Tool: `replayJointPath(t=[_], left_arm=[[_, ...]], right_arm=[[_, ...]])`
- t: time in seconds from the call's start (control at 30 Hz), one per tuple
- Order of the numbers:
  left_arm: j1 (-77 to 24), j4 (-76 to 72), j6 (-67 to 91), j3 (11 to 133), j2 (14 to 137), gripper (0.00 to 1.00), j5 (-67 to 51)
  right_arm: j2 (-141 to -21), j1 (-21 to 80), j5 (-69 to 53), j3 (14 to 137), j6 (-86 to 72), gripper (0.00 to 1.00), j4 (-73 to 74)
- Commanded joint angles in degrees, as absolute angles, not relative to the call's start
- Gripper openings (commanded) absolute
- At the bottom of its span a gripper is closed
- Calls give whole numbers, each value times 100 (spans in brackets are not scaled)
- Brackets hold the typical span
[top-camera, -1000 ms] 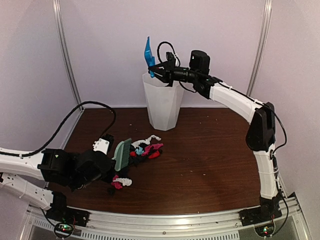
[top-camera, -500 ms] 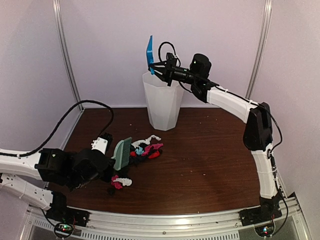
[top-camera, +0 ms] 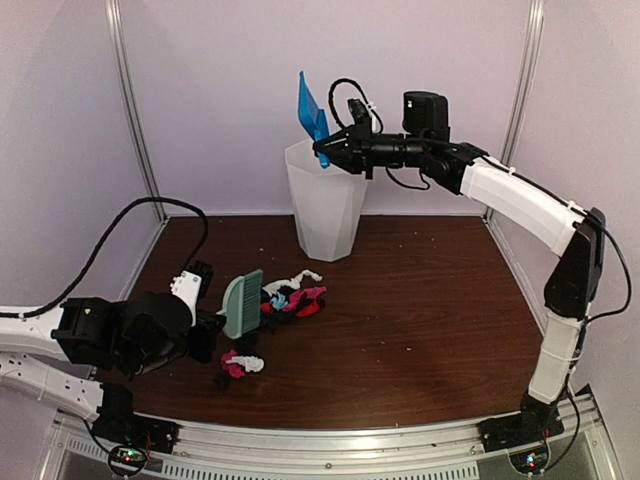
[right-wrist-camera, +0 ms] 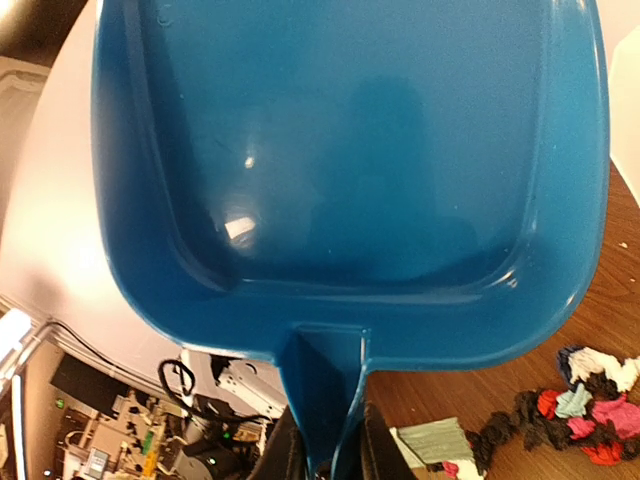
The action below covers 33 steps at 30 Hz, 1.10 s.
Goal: Sweep away the paper scraps from the table
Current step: Put down the dustpan at the center of the board.
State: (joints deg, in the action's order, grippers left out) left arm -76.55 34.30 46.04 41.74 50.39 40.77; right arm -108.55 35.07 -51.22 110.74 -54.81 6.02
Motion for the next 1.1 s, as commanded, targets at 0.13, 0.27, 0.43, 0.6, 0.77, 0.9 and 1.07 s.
replayJointPath(t=[0.13, 0.27, 0.43, 0.6, 0.77, 0.9, 1.07], left_arm=[[-7637, 3548, 4569, 4153, 4551, 0, 4155], [-7638, 3697, 4657, 4129, 4301, 0, 4255], [-7633, 3704, 4671, 4137, 4356, 0, 4276], [-7637, 3735, 4719, 4140, 4403, 0, 4311], [-7638, 3735, 4737, 4148, 4451, 0, 4275], [-7638, 3736, 4763, 4162, 4553, 0, 4258], [-7635, 3705, 4772, 4157, 4637, 0, 4246]], right_arm=[[-9510, 4291, -3073, 9811, -2838, 0, 3247], [-8982, 4886, -1970, 8871, -2557, 0, 3669], [-8303, 5360, -1114, 7462, -2730, 0, 3553], [-8023, 5688, -542, 6502, -2939, 0, 3823], [-8081, 5993, -192, 5972, -3139, 0, 4149], [-8424, 6244, -124, 5662, -3281, 0, 4185], [-9109, 6482, -38, 5521, -3388, 0, 4063]])
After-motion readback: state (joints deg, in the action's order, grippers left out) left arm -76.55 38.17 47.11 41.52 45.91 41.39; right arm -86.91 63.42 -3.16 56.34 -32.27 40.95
